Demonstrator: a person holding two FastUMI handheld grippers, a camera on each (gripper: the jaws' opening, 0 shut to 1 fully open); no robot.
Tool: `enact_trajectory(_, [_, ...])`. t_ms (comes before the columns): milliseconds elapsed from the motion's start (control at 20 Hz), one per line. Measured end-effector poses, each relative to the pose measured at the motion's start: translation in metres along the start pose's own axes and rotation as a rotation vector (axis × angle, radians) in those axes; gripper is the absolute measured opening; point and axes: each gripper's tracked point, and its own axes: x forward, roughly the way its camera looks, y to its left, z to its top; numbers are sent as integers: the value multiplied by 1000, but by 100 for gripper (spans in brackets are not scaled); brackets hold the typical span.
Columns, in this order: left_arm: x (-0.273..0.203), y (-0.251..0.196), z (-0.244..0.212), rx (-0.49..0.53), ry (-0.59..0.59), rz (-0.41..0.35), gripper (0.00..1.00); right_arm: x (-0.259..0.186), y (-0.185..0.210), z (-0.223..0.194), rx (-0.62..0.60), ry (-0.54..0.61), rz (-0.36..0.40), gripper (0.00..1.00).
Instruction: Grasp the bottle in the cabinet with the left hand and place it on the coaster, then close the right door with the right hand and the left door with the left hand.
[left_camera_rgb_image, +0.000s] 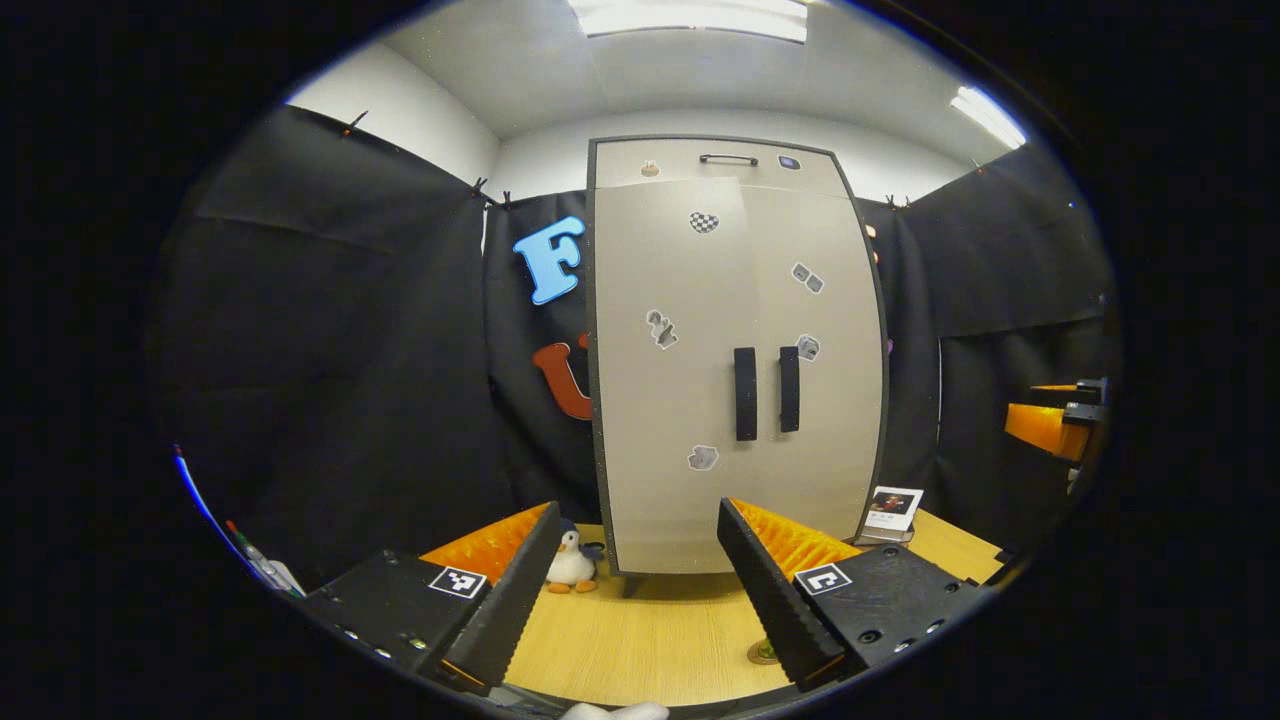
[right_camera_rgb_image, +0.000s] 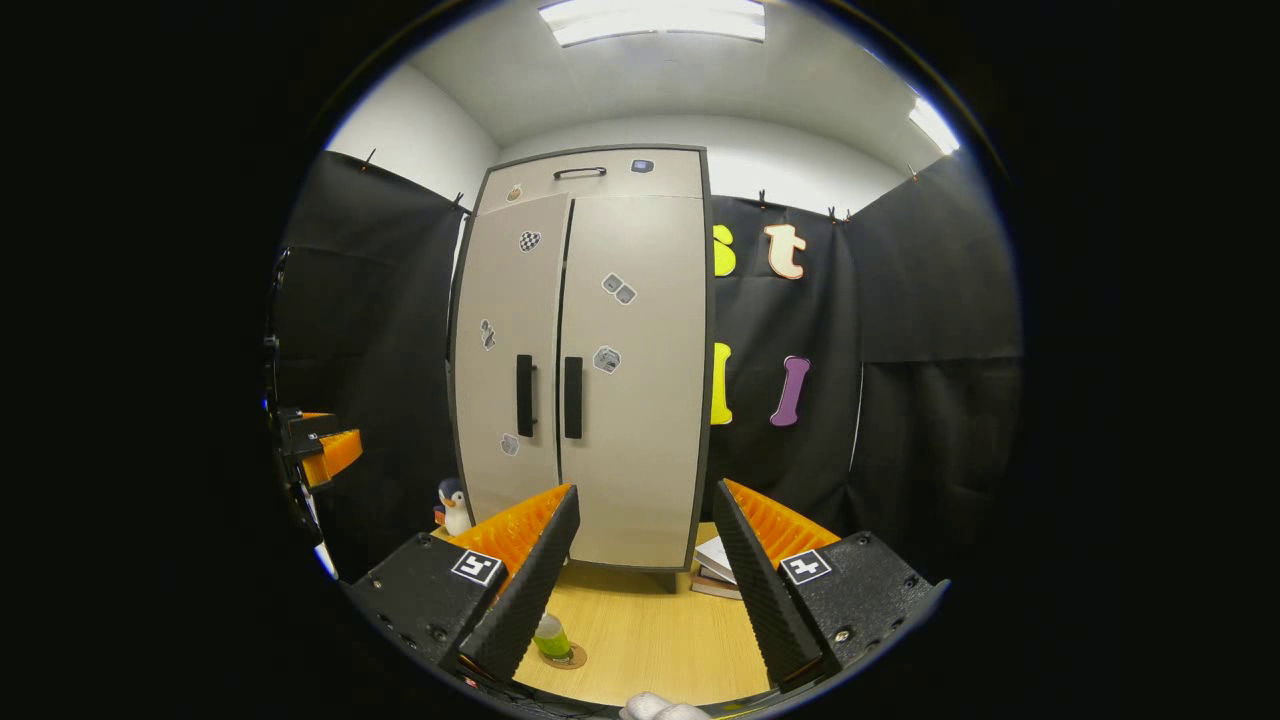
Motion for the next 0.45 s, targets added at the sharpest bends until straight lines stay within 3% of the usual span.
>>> enact_trajectory(450, [2, -3, 4, -9, -8, -8, 96, -1, -3, -1, 4, 1, -6, 83])
